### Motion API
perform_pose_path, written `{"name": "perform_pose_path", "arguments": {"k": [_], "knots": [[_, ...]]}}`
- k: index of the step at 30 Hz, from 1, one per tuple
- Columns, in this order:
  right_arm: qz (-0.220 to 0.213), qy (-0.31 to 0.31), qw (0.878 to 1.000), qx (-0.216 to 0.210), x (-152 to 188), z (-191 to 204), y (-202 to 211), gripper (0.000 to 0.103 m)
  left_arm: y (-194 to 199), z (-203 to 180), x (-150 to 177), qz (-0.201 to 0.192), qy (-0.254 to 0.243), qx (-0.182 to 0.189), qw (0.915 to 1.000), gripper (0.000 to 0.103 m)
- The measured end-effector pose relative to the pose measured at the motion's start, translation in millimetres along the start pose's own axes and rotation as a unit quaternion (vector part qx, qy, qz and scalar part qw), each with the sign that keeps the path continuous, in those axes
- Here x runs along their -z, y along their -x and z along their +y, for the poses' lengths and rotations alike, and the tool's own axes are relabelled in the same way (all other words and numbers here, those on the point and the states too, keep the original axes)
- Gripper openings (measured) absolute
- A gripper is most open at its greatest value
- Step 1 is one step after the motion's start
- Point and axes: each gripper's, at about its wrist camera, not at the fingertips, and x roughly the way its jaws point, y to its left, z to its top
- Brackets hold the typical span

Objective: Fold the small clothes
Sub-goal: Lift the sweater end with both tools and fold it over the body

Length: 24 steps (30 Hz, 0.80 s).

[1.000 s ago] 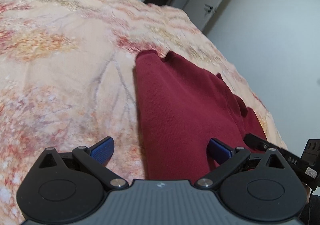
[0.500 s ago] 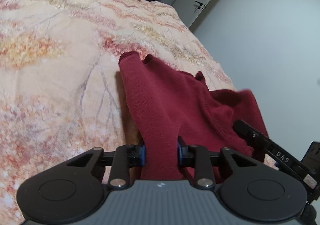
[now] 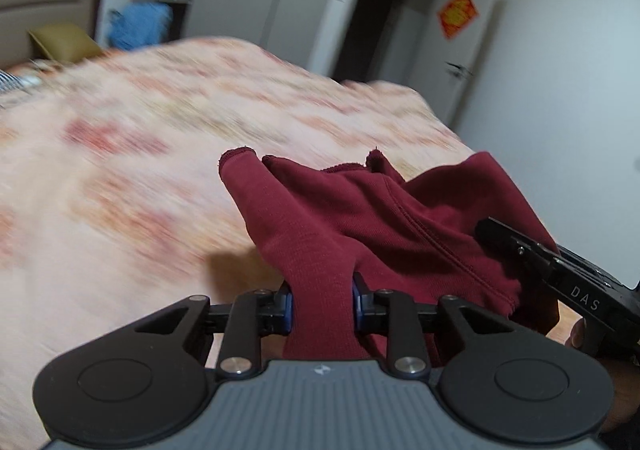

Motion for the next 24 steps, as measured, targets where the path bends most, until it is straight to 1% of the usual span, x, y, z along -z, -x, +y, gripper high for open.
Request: {"name": "perform_pose_path", "arguments": {"k": [2, 5, 7, 9, 13, 15, 18, 20, 22, 24], "knots": [[0.010, -0.025, 1.000, -0.009, 2.8, -1.1, -22.8, 0.020, -1.4, 14.4, -6.8, -0.008, 0.003, -0.020, 0.9998, 0.029], [0.032, -0.083, 0.996, -0.013, 13.1, -14.7, -50.0, 0.020, -10.7, 34.3, -8.8, -0.002, 0.010, -0.039, 0.9992, 0.029], [0.049, -0.115, 0.992, -0.004, 24.1, -27.8, -59.7, 0.020, -23.5, 48.0, -6.7, 0.010, 0.024, -0.039, 0.9989, 0.029], [0.061, -0.129, 0.990, 0.009, 36.2, -38.4, -61.6, 0.021, -33.7, 60.4, 4.5, 0.024, 0.039, -0.036, 0.9983, 0.029], [0.081, -0.140, 0.986, 0.032, 58.6, -50.6, -58.5, 0.027, -38.6, 74.4, 22.8, 0.027, 0.060, -0.031, 0.9973, 0.035], [0.081, -0.153, 0.984, 0.039, 63.8, -54.4, -56.7, 0.028, -40.9, 82.4, 28.6, 0.029, 0.076, -0.026, 0.9963, 0.037], [0.081, -0.151, 0.984, 0.045, 63.9, -52.8, -54.9, 0.031, -42.0, 85.6, 31.4, 0.027, 0.090, -0.025, 0.9953, 0.039], [0.082, -0.139, 0.985, 0.053, 61.5, -50.4, -54.2, 0.035, -43.8, 84.5, 30.4, 0.028, 0.089, -0.029, 0.9952, 0.042], [0.082, -0.130, 0.986, 0.060, 59.0, -48.5, -52.1, 0.037, -42.9, 82.4, 28.6, 0.029, 0.092, -0.033, 0.9948, 0.044], [0.080, -0.122, 0.987, 0.070, 55.4, -48.4, -49.5, 0.042, -40.8, 80.3, 26.4, 0.029, 0.095, -0.037, 0.9943, 0.049]]}}
